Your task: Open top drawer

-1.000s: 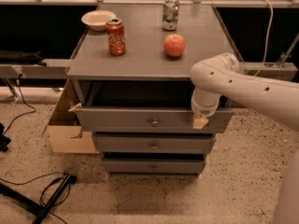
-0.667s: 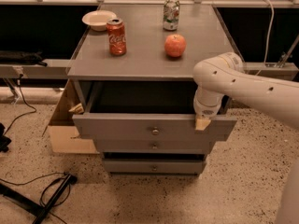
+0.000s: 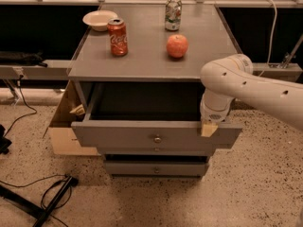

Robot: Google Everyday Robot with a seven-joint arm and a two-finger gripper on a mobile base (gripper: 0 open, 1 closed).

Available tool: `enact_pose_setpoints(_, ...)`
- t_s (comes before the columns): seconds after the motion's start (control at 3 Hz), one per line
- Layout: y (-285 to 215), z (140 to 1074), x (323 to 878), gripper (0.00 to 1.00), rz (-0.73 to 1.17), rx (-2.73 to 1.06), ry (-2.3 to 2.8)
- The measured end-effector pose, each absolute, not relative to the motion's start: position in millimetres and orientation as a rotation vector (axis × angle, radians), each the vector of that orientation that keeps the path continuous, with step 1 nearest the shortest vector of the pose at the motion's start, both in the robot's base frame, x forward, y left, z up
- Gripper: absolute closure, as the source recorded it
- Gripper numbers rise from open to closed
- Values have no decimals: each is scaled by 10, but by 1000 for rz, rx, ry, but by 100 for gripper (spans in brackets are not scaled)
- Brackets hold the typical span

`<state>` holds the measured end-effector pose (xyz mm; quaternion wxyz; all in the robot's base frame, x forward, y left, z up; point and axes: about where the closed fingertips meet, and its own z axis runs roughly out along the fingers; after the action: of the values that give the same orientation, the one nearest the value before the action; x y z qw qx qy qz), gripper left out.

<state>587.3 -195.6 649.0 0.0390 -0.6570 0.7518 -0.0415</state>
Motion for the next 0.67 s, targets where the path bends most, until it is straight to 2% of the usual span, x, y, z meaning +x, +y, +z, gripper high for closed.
enact_pose_setpoints(0.67,-1971,6544,5525,100,-64,-1977,2380)
